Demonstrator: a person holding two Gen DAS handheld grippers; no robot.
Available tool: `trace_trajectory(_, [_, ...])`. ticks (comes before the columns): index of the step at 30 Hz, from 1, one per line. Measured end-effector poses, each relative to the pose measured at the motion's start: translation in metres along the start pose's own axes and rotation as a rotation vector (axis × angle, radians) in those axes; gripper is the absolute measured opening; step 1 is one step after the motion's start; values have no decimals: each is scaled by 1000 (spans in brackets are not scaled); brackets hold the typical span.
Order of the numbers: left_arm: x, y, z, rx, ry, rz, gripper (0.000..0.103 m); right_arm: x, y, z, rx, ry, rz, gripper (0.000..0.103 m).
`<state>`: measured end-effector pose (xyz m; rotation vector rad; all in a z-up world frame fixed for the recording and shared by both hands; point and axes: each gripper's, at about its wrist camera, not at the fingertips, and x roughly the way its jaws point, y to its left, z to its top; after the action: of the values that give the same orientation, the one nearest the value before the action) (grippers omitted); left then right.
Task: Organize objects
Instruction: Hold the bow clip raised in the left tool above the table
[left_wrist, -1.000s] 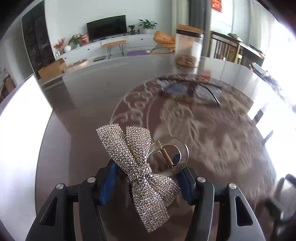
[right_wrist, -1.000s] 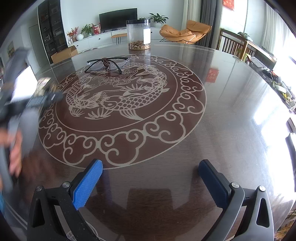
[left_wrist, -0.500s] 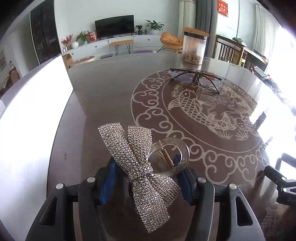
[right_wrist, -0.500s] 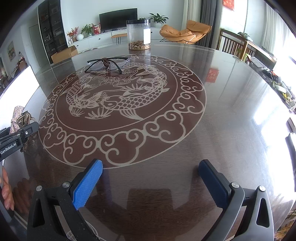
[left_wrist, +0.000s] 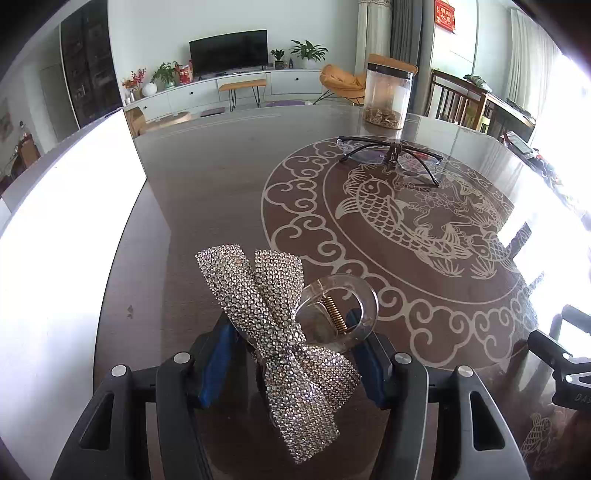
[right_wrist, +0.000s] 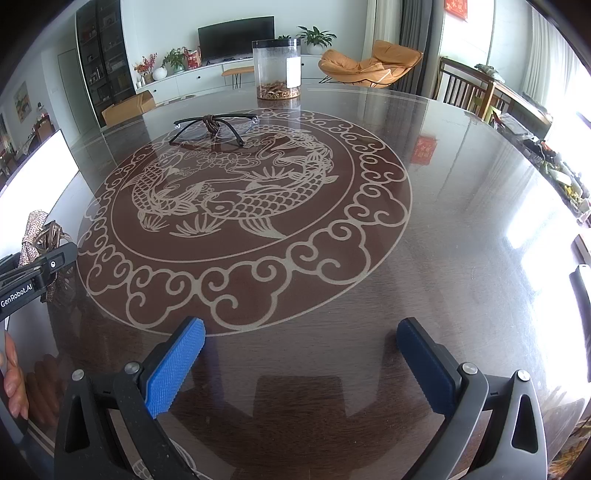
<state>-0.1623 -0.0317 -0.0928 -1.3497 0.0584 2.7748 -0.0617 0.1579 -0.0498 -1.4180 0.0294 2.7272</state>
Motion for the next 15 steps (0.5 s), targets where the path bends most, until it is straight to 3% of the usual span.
trace_trajectory(5, [0, 0, 0, 0, 0, 0, 60, 12, 0, 30, -80, 23, 120, 103])
trace_trajectory(7, [0, -1, 0, 0, 0, 0, 60, 15, 2, 62, -147, -2, 104, 103])
trace_trajectory(10, [0, -1, 0, 0, 0, 1, 60, 15, 18, 118, -270, -71, 149, 103])
trace_trajectory(15, [0, -1, 0, -1, 0, 1, 60, 46, 72, 186, -484, -19, 170, 103])
